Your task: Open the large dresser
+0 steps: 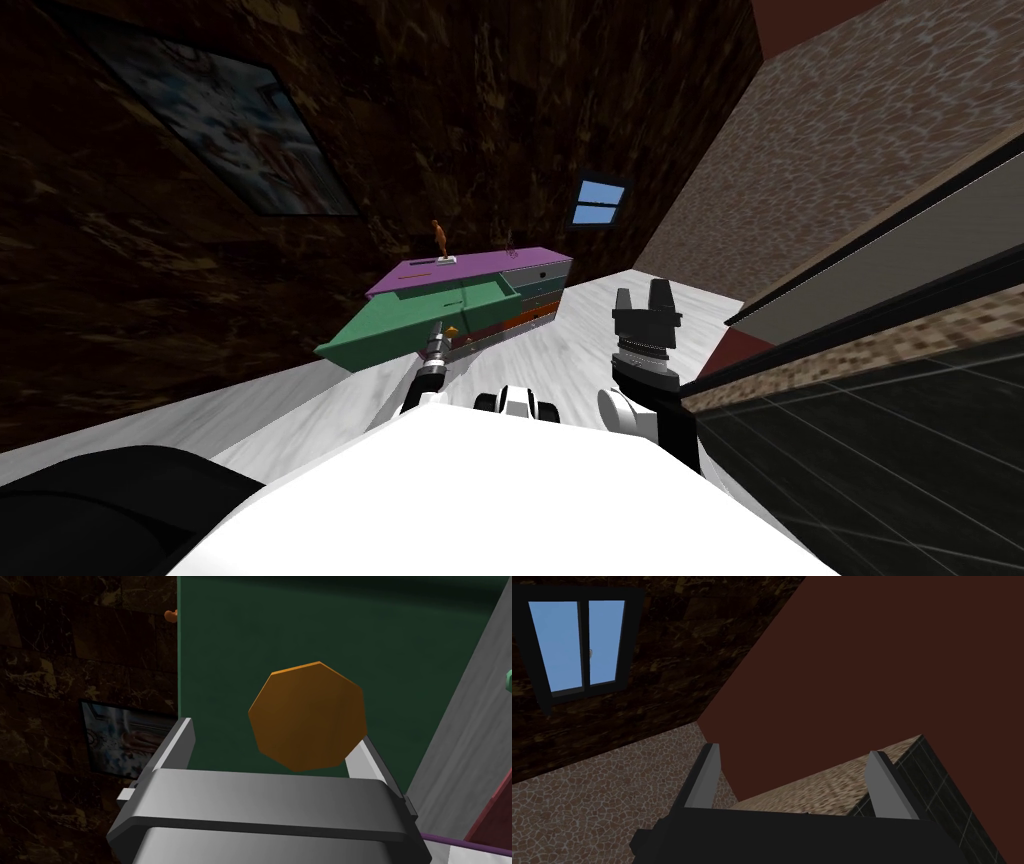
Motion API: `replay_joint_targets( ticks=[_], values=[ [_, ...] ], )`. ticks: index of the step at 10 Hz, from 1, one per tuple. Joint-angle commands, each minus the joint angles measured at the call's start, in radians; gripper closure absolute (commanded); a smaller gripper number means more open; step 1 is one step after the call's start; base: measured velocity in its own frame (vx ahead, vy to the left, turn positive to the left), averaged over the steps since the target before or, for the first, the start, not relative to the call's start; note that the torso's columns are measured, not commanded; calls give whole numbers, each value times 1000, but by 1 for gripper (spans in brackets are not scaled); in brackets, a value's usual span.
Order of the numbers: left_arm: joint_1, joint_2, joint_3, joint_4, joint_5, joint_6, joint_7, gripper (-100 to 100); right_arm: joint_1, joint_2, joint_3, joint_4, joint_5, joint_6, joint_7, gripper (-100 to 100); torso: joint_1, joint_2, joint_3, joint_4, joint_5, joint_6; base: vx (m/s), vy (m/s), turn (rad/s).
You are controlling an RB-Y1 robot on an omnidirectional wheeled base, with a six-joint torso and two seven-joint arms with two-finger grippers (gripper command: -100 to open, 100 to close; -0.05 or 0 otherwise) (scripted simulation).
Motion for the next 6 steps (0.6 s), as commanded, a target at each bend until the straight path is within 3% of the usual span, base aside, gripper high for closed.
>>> replay_joint_targets(
  ticks=[1,3,6],
  values=[
    [23,-2,-1,-68,3,36,-1,-100,0,0,0,0,0,0,0,0,-1,1,0,1,-2,-1,5,-7,-21],
    [33,-3,0,-101,5,56,-1,-100,0,0,0,0,0,0,0,0,-3,4,1,4,-4,-1,3,-2,-2],
    [40,-6,-3,-84,4,69,-4,-100,0,0,0,0,0,0,0,0,-6,6,2,6,-6,-1,2,1,-2]
  ],
)
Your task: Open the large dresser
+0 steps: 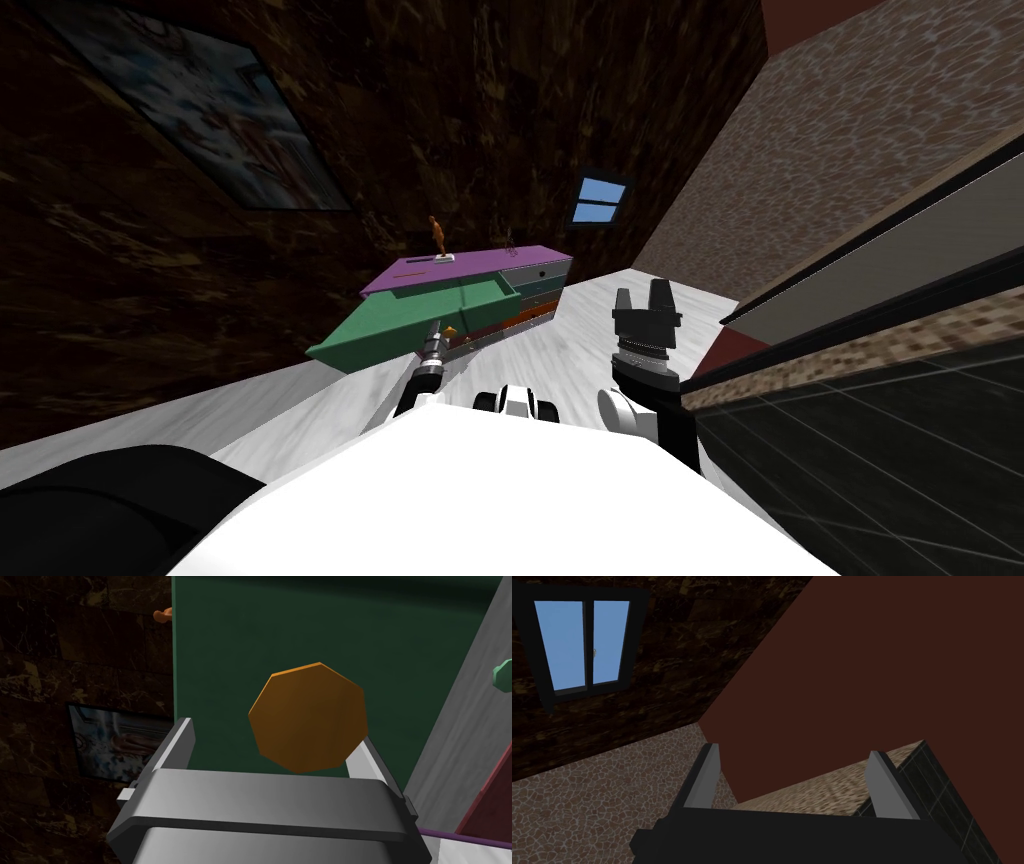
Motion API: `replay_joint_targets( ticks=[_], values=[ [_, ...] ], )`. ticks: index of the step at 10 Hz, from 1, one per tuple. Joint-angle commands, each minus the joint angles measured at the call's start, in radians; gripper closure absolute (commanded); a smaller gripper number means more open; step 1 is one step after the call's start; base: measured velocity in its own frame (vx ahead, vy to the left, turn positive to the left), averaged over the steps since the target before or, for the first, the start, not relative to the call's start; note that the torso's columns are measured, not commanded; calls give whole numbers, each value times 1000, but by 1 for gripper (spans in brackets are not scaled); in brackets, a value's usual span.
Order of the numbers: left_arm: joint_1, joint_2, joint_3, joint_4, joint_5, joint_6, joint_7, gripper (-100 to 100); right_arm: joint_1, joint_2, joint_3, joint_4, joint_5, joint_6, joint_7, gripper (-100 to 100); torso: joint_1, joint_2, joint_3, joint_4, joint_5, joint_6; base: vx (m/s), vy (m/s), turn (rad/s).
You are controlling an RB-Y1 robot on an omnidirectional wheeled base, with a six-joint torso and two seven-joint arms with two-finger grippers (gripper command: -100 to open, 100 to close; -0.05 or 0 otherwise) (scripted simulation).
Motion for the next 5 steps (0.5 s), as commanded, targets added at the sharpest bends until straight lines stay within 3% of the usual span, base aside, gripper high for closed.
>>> replay_joint_targets(
  ticks=[1,5],
  values=[
    [3,0,-1,2,0,4,0,0,0,0,0,0,0,0,0,0,1,-2,0,-3,2,0,5,0,-6],
    [9,-1,-3,14,0,14,0,0,0,0,0,0,0,0,0,0,7,-10,-4,-9,8,1,0,0,0]
  ],
)
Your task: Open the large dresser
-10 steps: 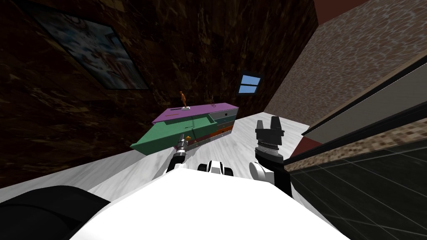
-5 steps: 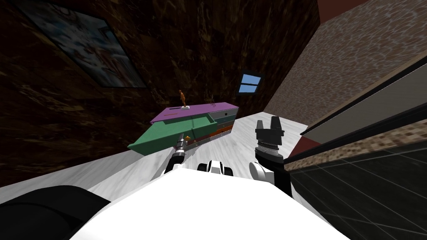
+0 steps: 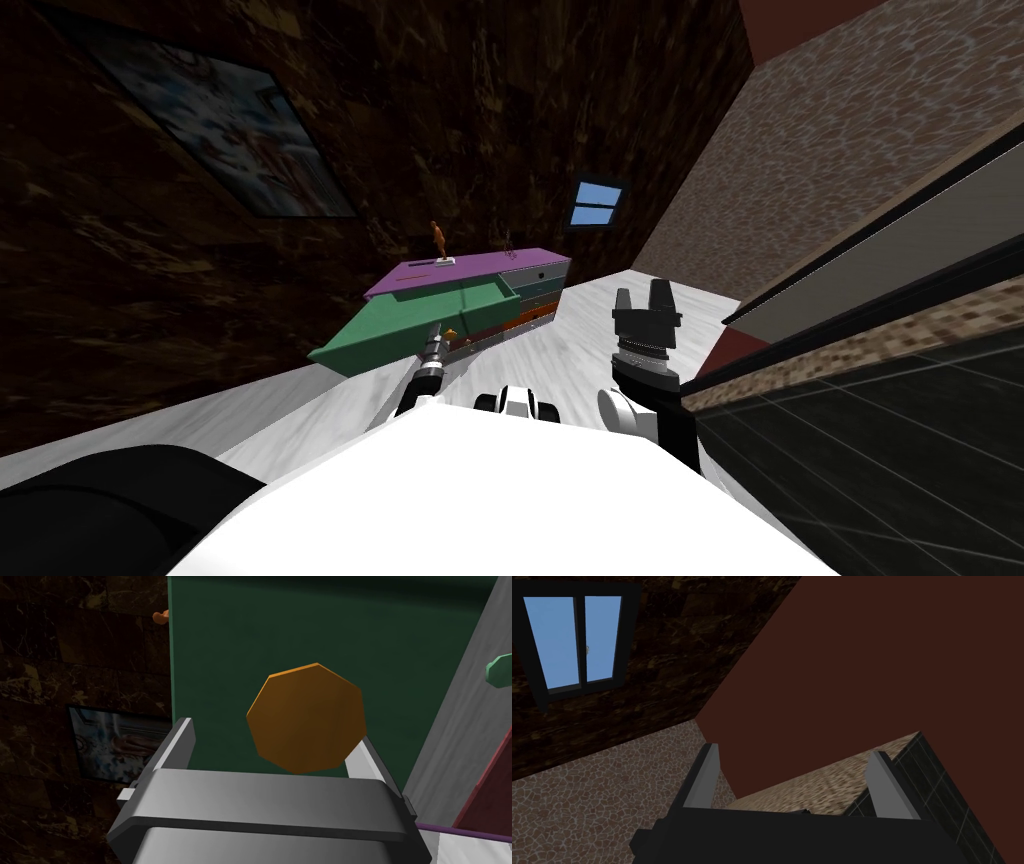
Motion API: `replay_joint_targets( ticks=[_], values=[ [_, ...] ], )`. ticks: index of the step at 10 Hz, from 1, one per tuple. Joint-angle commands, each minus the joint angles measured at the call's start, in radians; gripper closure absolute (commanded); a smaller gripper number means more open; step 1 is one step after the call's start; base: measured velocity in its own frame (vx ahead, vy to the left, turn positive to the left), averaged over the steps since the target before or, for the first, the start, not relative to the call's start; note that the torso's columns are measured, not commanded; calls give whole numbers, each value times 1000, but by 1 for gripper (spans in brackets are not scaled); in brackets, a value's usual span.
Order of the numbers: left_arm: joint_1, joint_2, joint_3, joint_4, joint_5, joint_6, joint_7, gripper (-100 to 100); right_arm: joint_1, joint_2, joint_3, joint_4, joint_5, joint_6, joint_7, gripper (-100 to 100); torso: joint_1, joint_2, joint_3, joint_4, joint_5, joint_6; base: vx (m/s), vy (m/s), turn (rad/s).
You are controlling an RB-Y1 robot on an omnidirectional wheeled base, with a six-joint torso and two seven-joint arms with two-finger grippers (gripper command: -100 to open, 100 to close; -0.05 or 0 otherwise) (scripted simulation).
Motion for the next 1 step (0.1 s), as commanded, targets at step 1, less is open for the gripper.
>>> replay_joint_targets(
  ticks=[1],
  values=[
    [1,0,-1,1,0,1,0,0,0,0,0,0,0,0,0,0,1,-2,-1,-1,1,0,0,0,0]
  ],
)
